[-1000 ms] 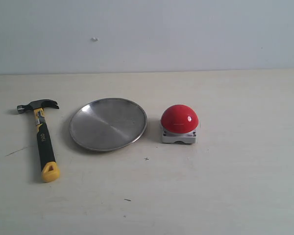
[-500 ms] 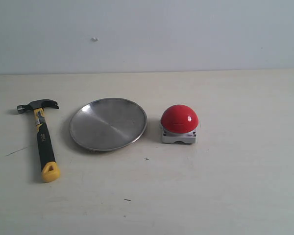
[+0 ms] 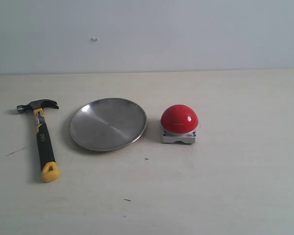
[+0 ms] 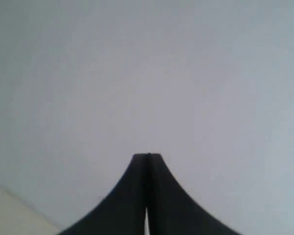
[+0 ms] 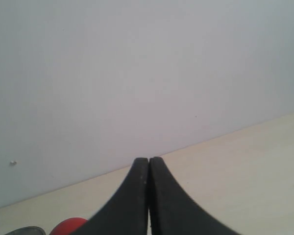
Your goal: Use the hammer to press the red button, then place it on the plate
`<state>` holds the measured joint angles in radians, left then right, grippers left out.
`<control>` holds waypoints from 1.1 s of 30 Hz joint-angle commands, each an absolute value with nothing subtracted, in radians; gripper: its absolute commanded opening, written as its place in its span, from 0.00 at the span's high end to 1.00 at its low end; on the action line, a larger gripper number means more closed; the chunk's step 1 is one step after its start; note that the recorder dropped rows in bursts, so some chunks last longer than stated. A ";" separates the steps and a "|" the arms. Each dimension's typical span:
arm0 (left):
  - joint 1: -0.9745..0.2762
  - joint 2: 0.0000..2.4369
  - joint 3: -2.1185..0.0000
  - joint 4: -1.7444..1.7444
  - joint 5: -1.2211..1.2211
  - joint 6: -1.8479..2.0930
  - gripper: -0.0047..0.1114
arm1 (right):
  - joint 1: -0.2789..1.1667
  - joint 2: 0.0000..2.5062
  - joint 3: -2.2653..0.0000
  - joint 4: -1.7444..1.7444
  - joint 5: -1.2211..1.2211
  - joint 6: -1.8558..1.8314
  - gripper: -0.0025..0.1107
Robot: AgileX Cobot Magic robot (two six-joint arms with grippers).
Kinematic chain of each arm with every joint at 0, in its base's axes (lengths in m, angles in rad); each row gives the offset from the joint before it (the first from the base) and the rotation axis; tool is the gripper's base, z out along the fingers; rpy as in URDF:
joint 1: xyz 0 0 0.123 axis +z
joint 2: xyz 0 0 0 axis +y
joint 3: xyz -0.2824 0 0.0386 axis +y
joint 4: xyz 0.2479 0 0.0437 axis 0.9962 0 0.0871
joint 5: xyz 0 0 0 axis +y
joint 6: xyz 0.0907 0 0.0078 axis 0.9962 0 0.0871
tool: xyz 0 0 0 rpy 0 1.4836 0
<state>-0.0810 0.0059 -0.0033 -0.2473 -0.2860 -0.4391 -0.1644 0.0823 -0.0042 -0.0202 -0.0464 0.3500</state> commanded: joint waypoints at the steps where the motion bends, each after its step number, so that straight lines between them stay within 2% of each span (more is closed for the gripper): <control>1: -0.080 0.106 -0.072 -0.686 -0.385 -0.106 0.96 | -0.163 0.077 0.000 -0.031 -0.048 0.350 0.98; 11: -0.080 0.697 -0.592 -1.744 -0.316 1.351 0.96 | -0.163 0.077 0.000 -0.031 -0.048 0.350 0.98; 13: -0.082 0.802 -0.682 -1.744 -0.315 1.459 0.96 | -0.163 0.077 0.000 -0.031 -0.048 0.350 0.98; 17: -0.082 0.979 -0.816 -1.744 -0.246 1.507 0.96 | -0.163 0.077 0.000 -0.031 -0.048 0.350 0.98; 21: -0.080 1.107 -0.929 -1.744 -0.070 1.536 0.96 | -0.163 0.077 0.000 -0.031 -0.048 0.350 0.98; 26: -0.055 1.219 -1.019 -1.744 0.330 1.491 0.96 | -0.163 0.077 0.000 -0.031 -0.048 0.350 0.98; 27: -0.015 1.279 -1.056 -1.649 0.544 1.353 0.96 | -0.163 0.077 0.000 -0.031 -0.048 0.350 0.98; 28: 0.005 1.316 -1.079 -1.555 0.641 1.284 0.96 | -0.163 0.077 0.000 -0.031 -0.048 0.350 0.98; 29: 0.053 1.401 -1.157 -1.330 0.891 1.107 0.96 | -0.163 0.077 0.000 -0.031 -0.048 0.350 0.98; 30: 0.071 1.435 -1.192 -1.234 0.979 1.035 0.96 | -0.163 0.077 0.000 -0.031 -0.048 0.350 0.98; 31: 0.082 1.503 -1.271 -0.966 1.107 0.824 0.96 | -0.163 0.077 0.000 -0.031 -0.048 0.350 0.98; 32: 0.082 1.521 -1.300 -0.841 1.125 0.694 0.96 | -0.163 0.077 0.000 -0.031 -0.048 0.350 0.98; 33: 0.073 1.545 -1.329 -0.503 1.110 0.419 0.96 | -0.163 0.077 0.000 -0.031 -0.048 0.350 0.98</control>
<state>0.0694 1.5118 -1.2787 -0.9237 1.0495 0.7692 -0.1644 0.0823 -0.0042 -0.0202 -0.0464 0.3500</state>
